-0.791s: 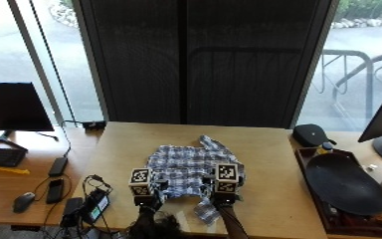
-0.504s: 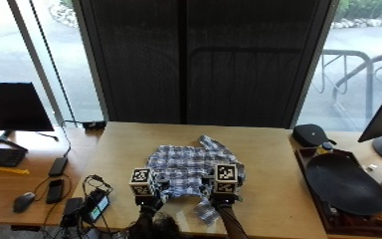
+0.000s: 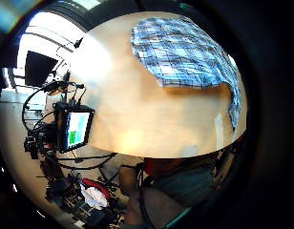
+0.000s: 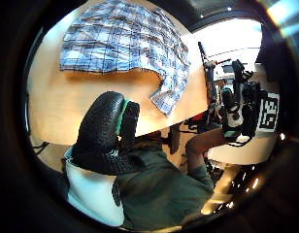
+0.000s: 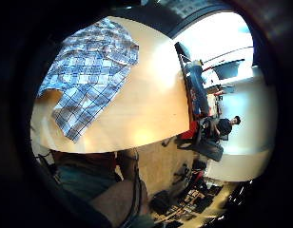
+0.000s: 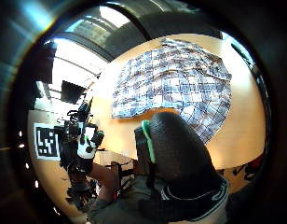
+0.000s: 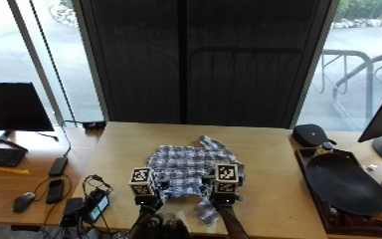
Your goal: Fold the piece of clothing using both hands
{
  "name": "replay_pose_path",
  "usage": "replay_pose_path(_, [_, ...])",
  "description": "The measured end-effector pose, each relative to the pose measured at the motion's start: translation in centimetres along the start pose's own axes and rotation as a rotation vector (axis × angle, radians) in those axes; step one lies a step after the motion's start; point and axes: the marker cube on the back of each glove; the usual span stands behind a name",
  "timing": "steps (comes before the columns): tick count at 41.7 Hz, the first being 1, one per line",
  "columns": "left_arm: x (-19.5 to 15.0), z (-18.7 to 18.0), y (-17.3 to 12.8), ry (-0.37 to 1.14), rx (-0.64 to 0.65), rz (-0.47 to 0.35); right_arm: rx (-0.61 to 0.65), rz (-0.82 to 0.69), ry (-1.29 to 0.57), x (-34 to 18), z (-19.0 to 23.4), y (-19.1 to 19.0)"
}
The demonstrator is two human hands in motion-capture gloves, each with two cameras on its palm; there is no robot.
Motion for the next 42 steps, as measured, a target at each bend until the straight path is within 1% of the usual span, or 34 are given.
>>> replay_pose_path(5, [-0.2,-0.1,-0.2,-0.005,0.005,0.004,0.017,-0.005,-0.023,0.3,0.1,0.0])
replay_pose_path(10, [-0.6,0.7,-1.0,-0.014,0.009,0.014,0.029,-0.008,-0.025,0.9,1.0,-0.1])
replay_pose_path(13, [-0.7,1.3,-1.4,-0.017,0.003,0.02,0.014,-0.001,-0.007,1.5,2.0,-0.1])
replay_pose_path(22, [-0.5,4.3,-2.2,0.017,-0.117,0.029,-0.121,-0.001,0.011,3.5,8.2,-1.3])
replay_pose_path(28, [-0.5,7.7,-4.6,-0.002,-0.151,0.044,-0.199,-0.025,0.006,4.0,11.7,-2.6])
replay_pose_path(32, [-1.1,9.4,-5.8,-0.062,-0.186,0.032,-0.248,-0.055,-0.027,3.7,12.4,-2.6])
replay_pose_path(35, [-0.6,8.8,-4.8,-0.051,-0.26,0.059,-0.277,-0.092,-0.021,3.5,11.7,-2.2])
replay_pose_path(37, [-0.2,8.0,-3.7,-0.046,-0.316,0.059,-0.337,-0.118,-0.014,3.4,11.6,-1.8])
replay_pose_path(39, [-0.2,8.0,-3.2,-0.038,-0.362,0.053,-0.404,-0.151,-0.035,3.3,12.1,-1.6])
replay_pose_path(42, [-0.5,8.6,-3.5,-0.033,-0.369,0.047,-0.442,-0.161,-0.041,3.5,12.5,-1.7])
